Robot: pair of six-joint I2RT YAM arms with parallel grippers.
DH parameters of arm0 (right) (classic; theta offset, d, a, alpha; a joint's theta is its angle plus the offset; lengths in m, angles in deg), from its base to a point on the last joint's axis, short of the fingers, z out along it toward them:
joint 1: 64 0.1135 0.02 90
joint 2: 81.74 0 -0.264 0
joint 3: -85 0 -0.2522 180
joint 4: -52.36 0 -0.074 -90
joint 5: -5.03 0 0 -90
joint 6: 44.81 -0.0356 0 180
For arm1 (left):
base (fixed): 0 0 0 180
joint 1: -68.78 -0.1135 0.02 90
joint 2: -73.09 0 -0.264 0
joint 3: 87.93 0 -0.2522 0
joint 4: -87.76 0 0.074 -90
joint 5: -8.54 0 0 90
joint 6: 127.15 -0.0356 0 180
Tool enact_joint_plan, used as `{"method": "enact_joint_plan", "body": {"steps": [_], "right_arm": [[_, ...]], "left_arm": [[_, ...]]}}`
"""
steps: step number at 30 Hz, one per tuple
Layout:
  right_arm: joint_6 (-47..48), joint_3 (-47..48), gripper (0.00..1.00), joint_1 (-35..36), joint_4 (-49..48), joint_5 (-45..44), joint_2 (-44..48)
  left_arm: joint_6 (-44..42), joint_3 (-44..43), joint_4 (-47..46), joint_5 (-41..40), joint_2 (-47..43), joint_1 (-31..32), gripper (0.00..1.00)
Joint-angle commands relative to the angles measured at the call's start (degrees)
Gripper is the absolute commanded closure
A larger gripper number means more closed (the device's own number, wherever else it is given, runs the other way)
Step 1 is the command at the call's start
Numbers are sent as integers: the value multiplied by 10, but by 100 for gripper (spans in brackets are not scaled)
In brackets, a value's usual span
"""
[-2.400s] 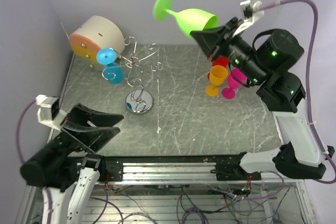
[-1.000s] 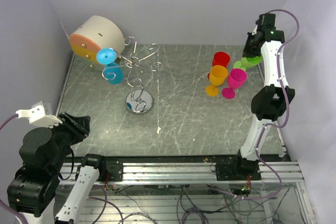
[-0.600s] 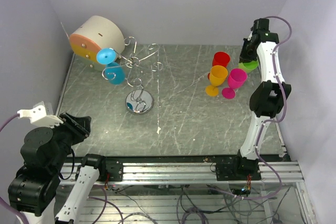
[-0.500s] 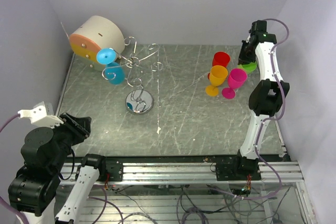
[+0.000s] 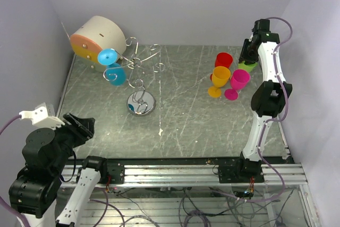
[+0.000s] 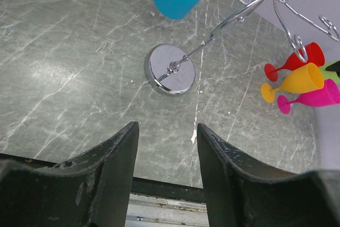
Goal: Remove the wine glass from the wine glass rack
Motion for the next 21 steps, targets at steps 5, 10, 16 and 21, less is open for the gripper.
{"method": "enact_joint_plan", "body": {"steps": [5, 10, 16, 21], "right_arm": [[-4, -8, 68, 5, -1, -10, 125], [-6, -36, 68, 14, -8, -8, 214], [-5, -149, 68, 49, -56, 15, 364], [-9, -289, 68, 69, -99, 26, 499]], "left_arm": [[14, 4, -9, 9, 15, 2, 31], [17, -4, -10, -11, 26, 2, 30], [22, -19, -45, -29, 83, 2, 30], [65, -47, -103, 8, 159, 3, 30]]}}
